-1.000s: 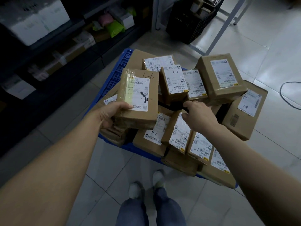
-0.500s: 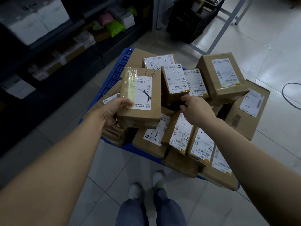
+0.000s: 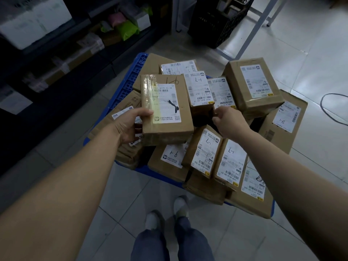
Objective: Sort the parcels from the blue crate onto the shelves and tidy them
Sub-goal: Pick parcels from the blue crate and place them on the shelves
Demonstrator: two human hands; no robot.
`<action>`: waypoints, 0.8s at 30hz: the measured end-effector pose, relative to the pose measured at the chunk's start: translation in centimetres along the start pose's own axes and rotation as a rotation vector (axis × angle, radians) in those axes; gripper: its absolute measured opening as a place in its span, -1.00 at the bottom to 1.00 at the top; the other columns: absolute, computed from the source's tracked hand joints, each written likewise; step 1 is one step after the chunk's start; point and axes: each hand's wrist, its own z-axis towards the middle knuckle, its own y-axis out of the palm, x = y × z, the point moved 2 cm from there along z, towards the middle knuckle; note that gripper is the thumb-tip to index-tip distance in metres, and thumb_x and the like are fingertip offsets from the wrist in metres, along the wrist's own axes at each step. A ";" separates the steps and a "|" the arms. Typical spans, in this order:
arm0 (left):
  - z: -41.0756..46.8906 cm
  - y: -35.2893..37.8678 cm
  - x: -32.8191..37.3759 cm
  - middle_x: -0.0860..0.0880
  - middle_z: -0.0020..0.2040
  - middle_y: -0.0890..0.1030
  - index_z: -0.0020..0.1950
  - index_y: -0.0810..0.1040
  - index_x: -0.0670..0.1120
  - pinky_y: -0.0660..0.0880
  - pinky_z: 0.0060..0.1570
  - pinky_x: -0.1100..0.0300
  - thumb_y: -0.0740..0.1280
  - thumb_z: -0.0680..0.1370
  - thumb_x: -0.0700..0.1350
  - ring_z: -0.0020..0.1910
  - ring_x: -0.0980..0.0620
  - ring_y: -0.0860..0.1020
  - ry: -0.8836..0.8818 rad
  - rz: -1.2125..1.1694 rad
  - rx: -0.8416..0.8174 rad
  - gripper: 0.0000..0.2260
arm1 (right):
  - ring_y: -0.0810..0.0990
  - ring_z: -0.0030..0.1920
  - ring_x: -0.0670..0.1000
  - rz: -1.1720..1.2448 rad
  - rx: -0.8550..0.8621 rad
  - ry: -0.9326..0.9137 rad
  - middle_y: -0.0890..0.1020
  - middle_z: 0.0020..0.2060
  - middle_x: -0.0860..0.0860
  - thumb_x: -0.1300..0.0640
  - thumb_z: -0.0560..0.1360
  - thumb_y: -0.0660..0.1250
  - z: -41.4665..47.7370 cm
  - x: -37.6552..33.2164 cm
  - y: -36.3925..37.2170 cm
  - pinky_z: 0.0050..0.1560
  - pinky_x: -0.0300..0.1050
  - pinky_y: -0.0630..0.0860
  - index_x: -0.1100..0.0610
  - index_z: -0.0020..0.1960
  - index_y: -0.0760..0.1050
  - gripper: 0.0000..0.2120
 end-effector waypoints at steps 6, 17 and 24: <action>0.8 0.5 0.0 -0.13 0.04 0.59 0.14 0.51 -0.04 0.49 -0.11 0.11 0.36 0.45 -0.04 -0.07 -0.05 0.54 0.022 -0.017 0.001 -0.72 | 0.50 0.26 0.15 0.084 0.011 0.058 0.51 0.30 0.16 0.06 0.59 0.25 1.9 0.6 -0.4 0.22 0.03 0.48 0.18 0.44 0.35 -0.55; 0.8 0.5 -0.2 -0.07 -0.09 0.68 0.19 0.51 -0.02 0.55 -0.17 0.09 0.41 0.30 0.03 -0.12 -0.05 0.62 0.067 -0.163 -0.053 -0.53 | 0.57 0.07 0.06 0.357 -0.080 0.135 0.59 0.14 0.10 -0.11 0.61 0.19 4.4 0.2 -0.2 -0.06 -0.07 0.53 0.19 0.33 0.43 -0.55; 0.0 0.2 0.3 -0.05 -0.17 0.68 -0.03 0.57 -0.03 0.59 -0.15 0.11 0.29 0.49 -0.02 -0.22 0.00 0.65 0.143 -0.177 -0.018 -0.86 | 0.63 -0.03 0.02 0.586 -0.164 0.258 0.65 -0.01 0.03 -0.14 0.52 0.34 6.6 -1.3 0.4 -0.06 -0.09 0.56 0.13 0.16 0.52 -0.61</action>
